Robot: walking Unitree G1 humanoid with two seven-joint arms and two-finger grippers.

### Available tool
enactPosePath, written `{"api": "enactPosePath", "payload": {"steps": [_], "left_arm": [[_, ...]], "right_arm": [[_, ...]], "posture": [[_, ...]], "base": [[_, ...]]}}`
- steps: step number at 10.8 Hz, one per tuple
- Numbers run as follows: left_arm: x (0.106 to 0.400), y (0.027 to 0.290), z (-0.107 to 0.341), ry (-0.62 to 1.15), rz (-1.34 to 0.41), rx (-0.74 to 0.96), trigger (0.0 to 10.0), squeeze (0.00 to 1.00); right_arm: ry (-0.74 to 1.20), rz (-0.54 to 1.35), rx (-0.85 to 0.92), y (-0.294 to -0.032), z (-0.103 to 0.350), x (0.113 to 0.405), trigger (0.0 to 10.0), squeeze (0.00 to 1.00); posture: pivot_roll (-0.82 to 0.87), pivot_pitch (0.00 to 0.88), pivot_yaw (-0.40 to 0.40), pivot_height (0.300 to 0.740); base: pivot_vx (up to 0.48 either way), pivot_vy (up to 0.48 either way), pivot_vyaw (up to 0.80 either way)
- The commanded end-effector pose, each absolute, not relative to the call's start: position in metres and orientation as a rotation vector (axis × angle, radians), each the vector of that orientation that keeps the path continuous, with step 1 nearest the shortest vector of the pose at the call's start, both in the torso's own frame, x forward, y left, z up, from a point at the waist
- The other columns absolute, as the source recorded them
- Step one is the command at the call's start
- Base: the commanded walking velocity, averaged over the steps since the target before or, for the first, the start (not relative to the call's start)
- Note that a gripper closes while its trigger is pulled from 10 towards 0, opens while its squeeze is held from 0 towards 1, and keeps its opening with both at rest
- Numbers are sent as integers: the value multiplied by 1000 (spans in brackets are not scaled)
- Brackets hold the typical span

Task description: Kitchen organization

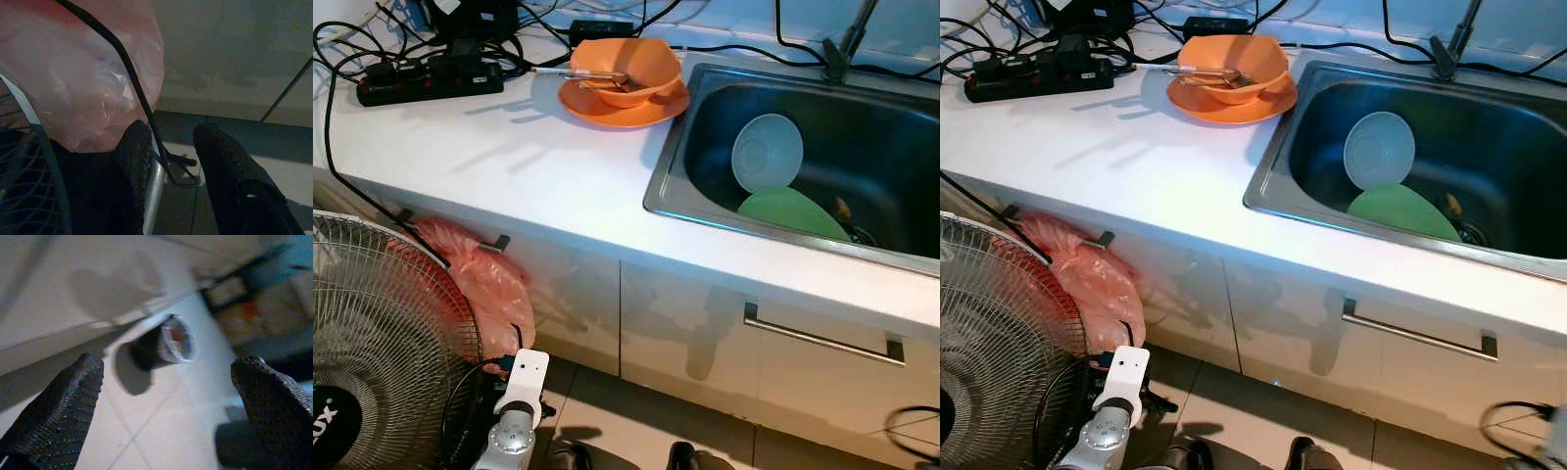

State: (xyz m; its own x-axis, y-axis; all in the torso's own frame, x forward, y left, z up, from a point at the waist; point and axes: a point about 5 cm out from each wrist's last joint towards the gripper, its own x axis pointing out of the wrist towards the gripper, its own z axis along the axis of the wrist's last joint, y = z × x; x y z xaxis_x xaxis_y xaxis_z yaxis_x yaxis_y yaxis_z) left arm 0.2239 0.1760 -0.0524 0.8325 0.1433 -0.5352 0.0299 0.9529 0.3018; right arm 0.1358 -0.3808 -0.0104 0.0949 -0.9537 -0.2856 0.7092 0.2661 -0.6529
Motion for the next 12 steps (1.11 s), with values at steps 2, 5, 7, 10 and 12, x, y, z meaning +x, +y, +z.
{"api": "enactPosePath", "payload": {"steps": [2,5,7,10,12], "left_arm": [[220,178,-55,610,55,308,10000,0],[223,177,-54,606,43,313,10000,0],[224,178,-54,605,36,319,10000,0],[224,176,-54,607,27,320,10000,0],[224,176,-54,605,27,318,10000,0]], "right_arm": [[698,-1492,-372,-394,3,127,10000,0],[460,-1747,-352,-406,36,142,10000,0],[225,-1841,-332,-412,75,169,10000,0],[1,-1899,-321,-418,120,189,10000,0],[-68,-1934,-345,-421,139,189,10000,0]], "posture": [[-9,116,34,740],[-14,114,45,740],[-17,115,52,740],[-23,115,56,740],[-22,115,54,740]], "base": [[0,0,0],[0,0,0],[0,0,0],[0,0,0],[0,0,0]]}}
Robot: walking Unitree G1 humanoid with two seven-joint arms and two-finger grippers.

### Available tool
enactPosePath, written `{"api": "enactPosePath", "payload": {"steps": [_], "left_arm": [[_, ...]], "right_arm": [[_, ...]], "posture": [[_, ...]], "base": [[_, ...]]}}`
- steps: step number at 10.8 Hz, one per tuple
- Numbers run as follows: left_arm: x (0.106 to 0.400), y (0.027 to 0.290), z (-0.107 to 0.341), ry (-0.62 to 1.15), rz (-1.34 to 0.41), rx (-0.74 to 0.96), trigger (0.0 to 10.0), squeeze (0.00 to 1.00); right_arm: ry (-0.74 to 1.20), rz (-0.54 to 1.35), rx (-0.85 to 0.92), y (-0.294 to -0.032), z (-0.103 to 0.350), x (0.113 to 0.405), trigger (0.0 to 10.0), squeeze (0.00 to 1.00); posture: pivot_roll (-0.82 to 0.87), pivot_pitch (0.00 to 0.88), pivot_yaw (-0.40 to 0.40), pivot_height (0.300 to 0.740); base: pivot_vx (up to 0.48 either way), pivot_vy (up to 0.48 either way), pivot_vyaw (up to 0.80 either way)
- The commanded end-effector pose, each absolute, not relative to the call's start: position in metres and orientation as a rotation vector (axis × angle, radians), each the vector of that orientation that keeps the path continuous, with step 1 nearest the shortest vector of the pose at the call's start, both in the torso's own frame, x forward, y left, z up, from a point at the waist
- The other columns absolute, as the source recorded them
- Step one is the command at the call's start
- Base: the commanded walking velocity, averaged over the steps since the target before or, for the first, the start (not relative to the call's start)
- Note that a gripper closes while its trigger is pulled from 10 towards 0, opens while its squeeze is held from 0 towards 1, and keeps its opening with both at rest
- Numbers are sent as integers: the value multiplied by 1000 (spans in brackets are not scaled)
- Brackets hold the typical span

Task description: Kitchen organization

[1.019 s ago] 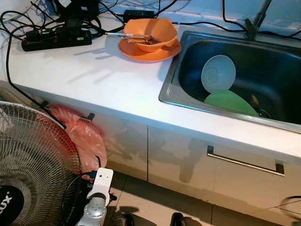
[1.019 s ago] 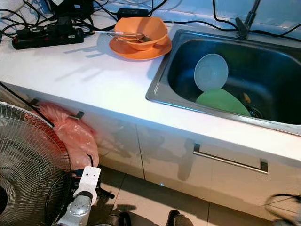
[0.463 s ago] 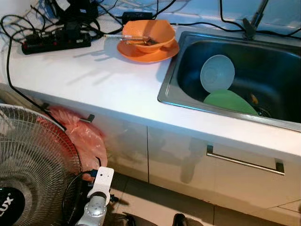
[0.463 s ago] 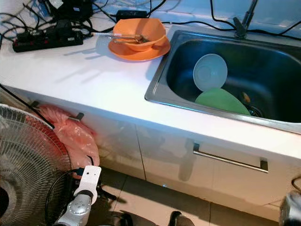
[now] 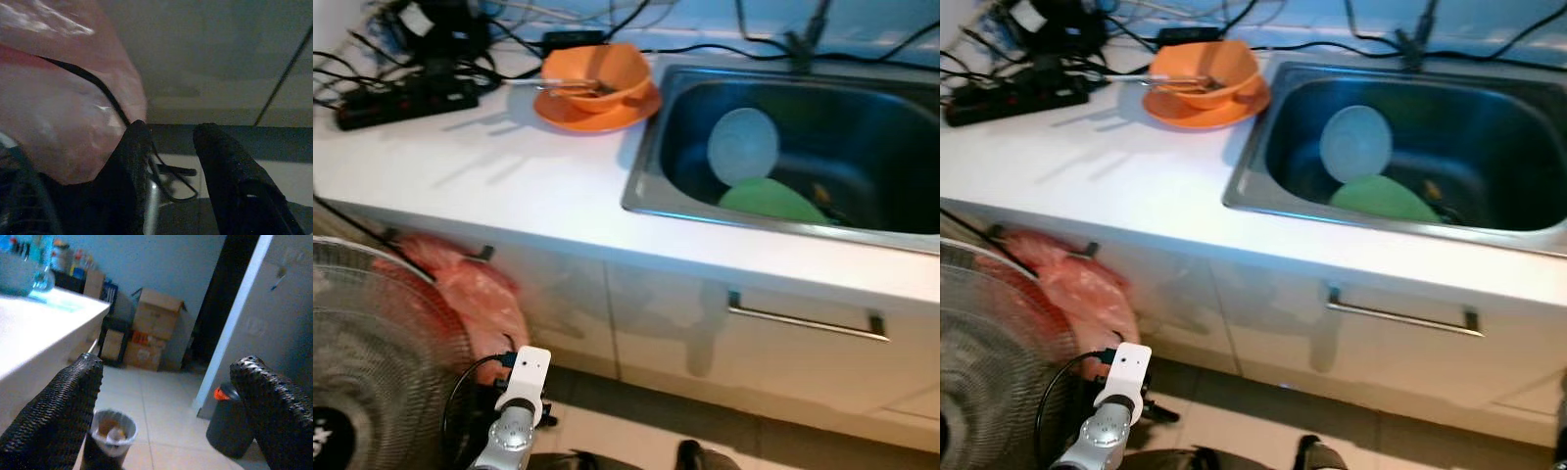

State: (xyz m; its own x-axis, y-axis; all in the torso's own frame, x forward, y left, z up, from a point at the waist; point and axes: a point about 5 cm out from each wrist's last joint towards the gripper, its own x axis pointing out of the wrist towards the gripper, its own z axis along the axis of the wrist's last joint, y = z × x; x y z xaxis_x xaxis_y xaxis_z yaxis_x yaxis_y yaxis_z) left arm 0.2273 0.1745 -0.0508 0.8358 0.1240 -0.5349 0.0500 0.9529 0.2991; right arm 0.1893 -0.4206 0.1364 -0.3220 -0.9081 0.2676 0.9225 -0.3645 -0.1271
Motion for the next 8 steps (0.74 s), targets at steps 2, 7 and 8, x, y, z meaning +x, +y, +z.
{"api": "enactPosePath", "payload": {"steps": [2,7,8], "left_arm": [[223,176,-54,607,26,316,10000,0],[222,175,-55,612,28,313,10000,0],[221,175,-55,612,32,312,10000,0]], "right_arm": [[12,-1977,-316,-429,128,173,10000,0],[-373,-1493,-273,-393,205,252,10000,0],[-414,-1221,-186,-365,214,284,10000,0]], "posture": [[-25,114,53,740],[-14,120,46,740],[-10,121,40,740]], "base": [[0,0,0],[0,0,0],[0,0,0]]}}
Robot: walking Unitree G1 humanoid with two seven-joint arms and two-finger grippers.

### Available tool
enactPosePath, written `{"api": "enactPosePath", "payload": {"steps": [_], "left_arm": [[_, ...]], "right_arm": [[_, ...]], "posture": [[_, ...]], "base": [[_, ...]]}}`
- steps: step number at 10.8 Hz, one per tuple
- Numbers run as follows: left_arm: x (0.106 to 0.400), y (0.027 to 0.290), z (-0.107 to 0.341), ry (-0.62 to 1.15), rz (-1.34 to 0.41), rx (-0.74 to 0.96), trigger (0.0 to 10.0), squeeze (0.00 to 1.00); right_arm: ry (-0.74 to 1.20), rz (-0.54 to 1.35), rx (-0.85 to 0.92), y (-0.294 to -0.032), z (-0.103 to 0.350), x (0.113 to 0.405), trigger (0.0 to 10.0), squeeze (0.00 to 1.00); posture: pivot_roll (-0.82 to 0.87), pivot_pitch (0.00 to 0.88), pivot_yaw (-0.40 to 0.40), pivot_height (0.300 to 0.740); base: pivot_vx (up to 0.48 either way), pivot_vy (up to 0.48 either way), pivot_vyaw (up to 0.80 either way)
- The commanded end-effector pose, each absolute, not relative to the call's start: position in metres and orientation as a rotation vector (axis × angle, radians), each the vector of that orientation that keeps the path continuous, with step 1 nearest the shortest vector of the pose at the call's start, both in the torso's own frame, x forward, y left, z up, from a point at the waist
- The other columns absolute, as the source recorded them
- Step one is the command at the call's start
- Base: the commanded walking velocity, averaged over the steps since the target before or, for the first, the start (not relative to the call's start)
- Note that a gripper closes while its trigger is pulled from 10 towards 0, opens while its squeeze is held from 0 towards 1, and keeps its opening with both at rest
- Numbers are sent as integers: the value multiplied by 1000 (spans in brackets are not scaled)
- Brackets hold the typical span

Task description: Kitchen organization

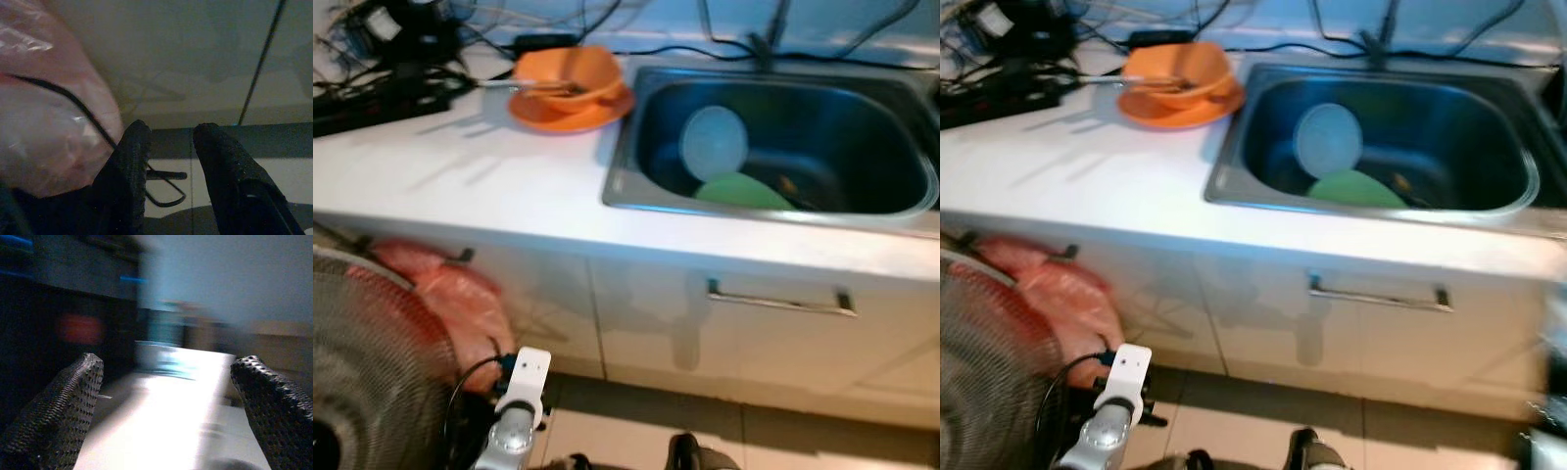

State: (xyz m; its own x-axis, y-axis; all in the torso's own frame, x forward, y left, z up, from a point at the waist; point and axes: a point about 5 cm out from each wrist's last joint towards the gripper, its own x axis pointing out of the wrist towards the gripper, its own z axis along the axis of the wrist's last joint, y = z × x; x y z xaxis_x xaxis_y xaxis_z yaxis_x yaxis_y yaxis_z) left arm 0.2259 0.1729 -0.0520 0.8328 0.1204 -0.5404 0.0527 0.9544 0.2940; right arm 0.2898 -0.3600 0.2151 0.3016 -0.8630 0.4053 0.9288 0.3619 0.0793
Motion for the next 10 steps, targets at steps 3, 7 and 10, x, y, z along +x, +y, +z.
{"api": "enactPosePath", "payload": {"steps": [3,7,10], "left_arm": [[221,176,-55,607,41,308,10000,0],[220,184,-54,604,71,327,10000,0],[225,194,-48,563,109,313,10000,0]], "right_arm": [[-407,-703,-66,-299,215,332,10000,0],[-269,-115,16,-207,182,359,10000,0],[-240,21,60,-185,170,360,10000,0]], "posture": [[1,123,34,740],[15,133,30,740],[17,137,29,740]], "base": [[0,0,0],[0,0,0],[0,0,0]]}}
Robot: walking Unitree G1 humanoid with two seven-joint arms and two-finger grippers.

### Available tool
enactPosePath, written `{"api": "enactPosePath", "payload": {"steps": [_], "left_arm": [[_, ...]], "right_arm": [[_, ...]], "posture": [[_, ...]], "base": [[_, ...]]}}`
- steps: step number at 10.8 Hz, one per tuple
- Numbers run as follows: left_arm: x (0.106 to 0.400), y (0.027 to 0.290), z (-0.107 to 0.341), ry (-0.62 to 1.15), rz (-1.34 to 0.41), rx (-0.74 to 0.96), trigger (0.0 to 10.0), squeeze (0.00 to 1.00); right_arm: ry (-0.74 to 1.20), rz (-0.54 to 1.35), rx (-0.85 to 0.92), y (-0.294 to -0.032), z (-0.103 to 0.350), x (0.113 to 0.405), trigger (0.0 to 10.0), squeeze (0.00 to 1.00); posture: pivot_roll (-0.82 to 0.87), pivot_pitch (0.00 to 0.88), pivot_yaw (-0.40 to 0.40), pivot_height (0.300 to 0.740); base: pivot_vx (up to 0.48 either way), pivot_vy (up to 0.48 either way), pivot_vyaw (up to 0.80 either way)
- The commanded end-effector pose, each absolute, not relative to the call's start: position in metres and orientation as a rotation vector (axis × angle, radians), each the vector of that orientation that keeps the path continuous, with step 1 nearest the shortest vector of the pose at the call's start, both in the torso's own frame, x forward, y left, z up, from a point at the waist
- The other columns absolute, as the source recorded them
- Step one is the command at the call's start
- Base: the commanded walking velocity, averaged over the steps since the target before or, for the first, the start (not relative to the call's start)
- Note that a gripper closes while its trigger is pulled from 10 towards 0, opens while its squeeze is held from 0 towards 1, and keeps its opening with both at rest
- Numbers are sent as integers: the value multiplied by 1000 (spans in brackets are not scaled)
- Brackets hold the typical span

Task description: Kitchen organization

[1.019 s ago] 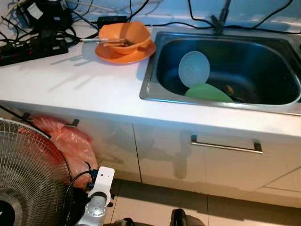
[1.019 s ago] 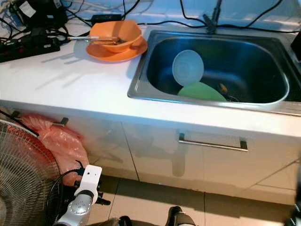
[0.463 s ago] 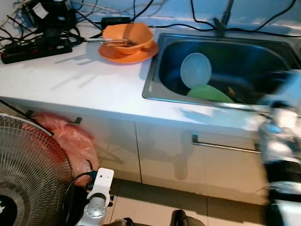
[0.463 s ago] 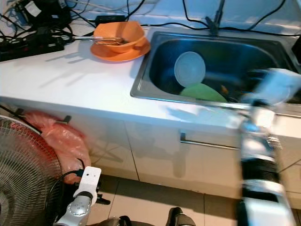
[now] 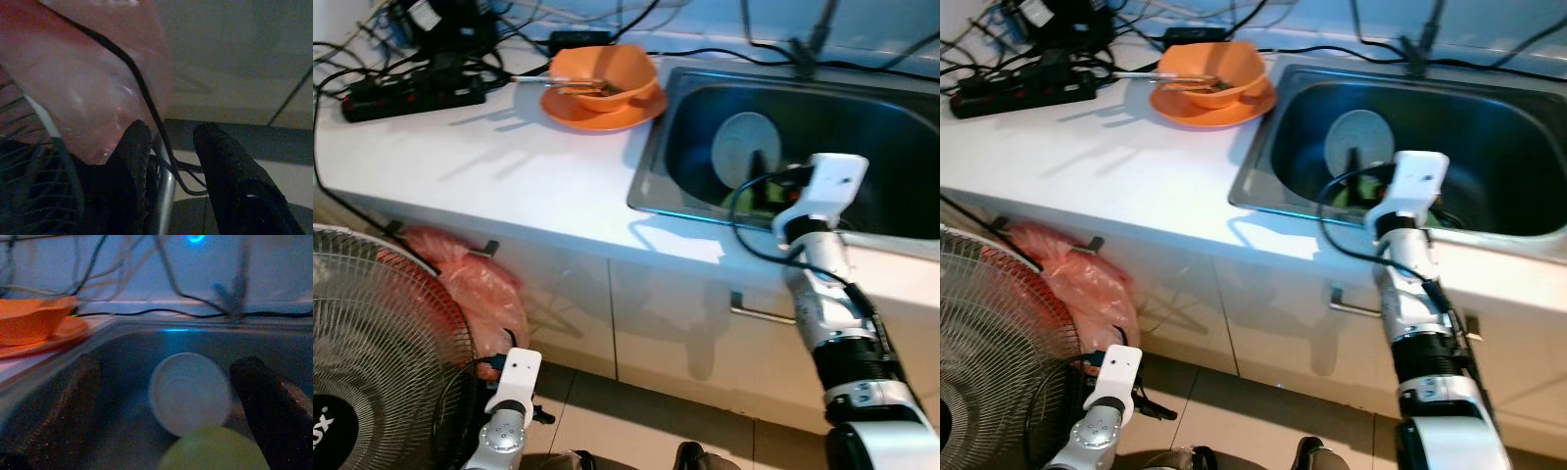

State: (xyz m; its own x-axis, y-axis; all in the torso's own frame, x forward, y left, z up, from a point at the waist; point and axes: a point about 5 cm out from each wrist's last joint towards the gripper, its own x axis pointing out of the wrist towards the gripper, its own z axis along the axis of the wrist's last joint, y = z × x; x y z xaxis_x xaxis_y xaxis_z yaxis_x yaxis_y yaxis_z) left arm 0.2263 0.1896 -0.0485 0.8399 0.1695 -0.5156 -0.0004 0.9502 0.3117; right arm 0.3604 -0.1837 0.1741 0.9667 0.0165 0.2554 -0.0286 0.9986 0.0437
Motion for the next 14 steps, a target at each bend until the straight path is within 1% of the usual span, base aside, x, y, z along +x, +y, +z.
{"api": "enactPosePath", "payload": {"steps": [1,2,4,5,6,9,11,13,14], "left_arm": [[229,197,-43,518,140,293,10000,0],[238,198,-33,440,162,275,10000,0],[253,197,-12,282,159,318,10000,0],[262,193,9,129,141,334,10000,0],[264,186,25,13,100,363,10000,0],[253,185,48,-119,137,386,10000,0],[243,181,79,-244,158,426,10000,0],[246,176,109,-342,156,448,10000,0],[254,168,138,-428,146,464,10000,0]], "right_arm": [[-230,52,62,-182,168,359,10000,0],[-219,53,58,-183,165,359,10000,0],[-206,50,62,-184,162,360,10000,0],[-205,57,64,-183,161,360,10000,0],[-200,55,62,-183,160,360,10000,0],[-194,49,68,-184,157,359,10000,0],[-189,57,68,-181,155,359,10000,0],[-188,55,65,-182,155,360,10000,0],[-190,61,67,-181,156,360,10000,0]], "posture": [[20,138,27,740],[29,144,21,740],[43,147,16,740],[49,152,14,740],[54,158,15,740],[60,163,14,740],[72,172,9,740],[80,177,1,740],[80,177,1,740]], "base": [[0,0,0],[0,0,0],[0,0,0],[0,0,0],[0,0,0],[0,0,0],[0,0,0],[0,0,0],[0,0,0]]}}
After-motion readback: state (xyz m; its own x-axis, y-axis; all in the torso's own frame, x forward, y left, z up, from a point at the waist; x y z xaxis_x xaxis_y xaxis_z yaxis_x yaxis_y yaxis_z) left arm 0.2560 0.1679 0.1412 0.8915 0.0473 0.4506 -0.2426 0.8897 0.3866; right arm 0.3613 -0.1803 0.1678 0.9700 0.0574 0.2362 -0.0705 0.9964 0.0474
